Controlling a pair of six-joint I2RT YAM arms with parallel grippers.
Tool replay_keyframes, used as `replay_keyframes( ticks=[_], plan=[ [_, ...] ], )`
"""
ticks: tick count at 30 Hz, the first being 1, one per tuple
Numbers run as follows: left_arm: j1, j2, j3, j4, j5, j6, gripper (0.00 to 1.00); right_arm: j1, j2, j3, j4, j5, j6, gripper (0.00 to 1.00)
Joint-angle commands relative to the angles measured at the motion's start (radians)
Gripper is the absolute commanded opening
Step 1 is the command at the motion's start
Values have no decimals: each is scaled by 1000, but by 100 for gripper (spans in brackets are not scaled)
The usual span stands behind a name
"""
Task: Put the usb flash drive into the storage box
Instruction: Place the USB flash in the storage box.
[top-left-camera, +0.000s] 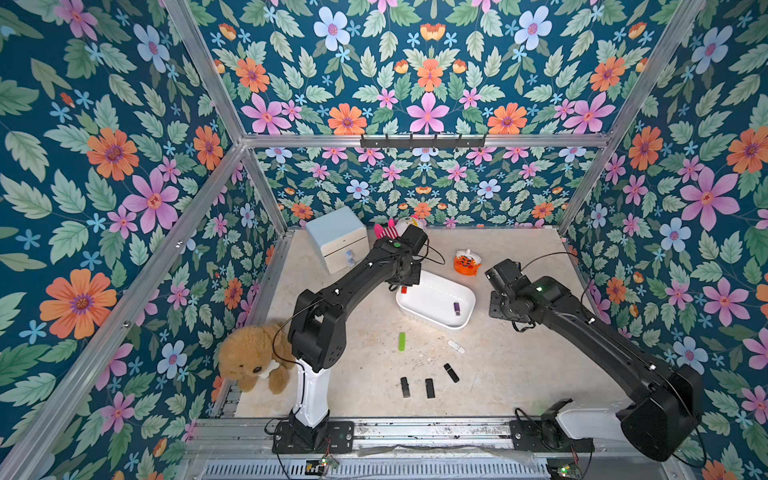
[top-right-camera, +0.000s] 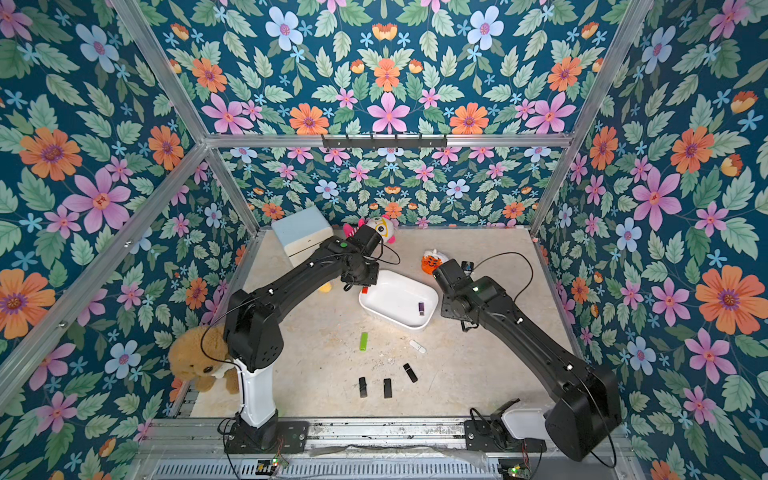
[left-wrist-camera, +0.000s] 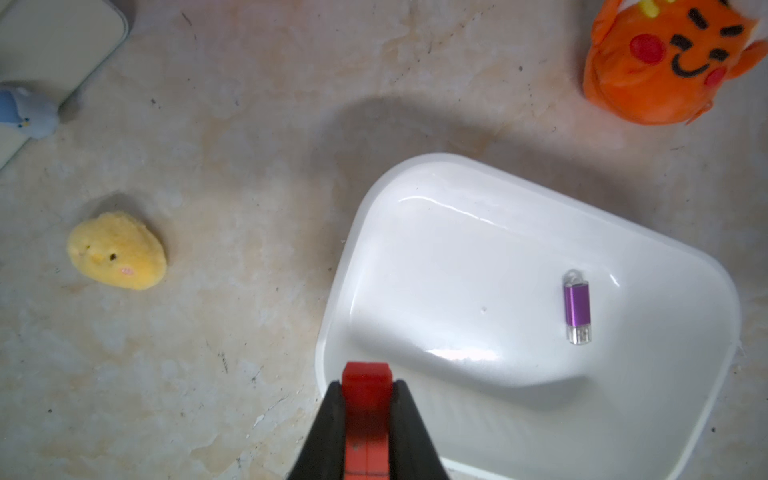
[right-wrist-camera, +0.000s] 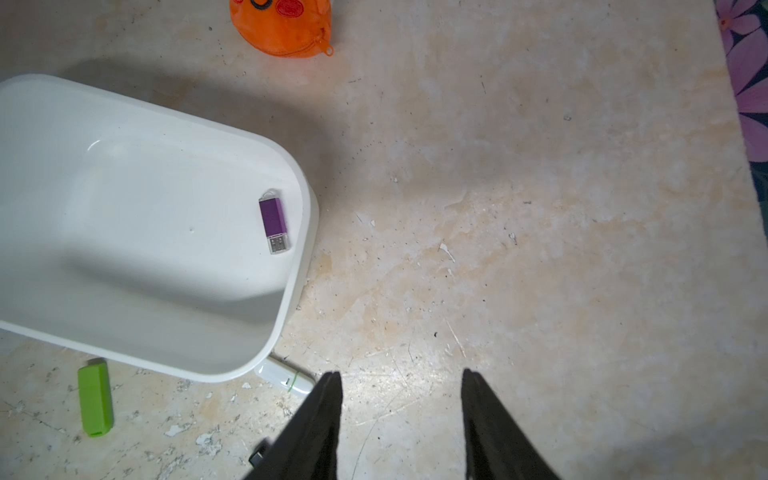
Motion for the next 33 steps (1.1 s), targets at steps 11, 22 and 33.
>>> replay_keyframes(
  ticks=[11,22,33],
  plan=[
    [0,179,27,42,56,64,0,-1,-103,-145,-1,-53,98,55],
    [-8,246,-14,107,81,55,0,-1,-129,-215,17,-75,110,55],
    [-14,280,-7,74,28,50,0,9,-134,-262,84,-137,92,56]
  ],
)
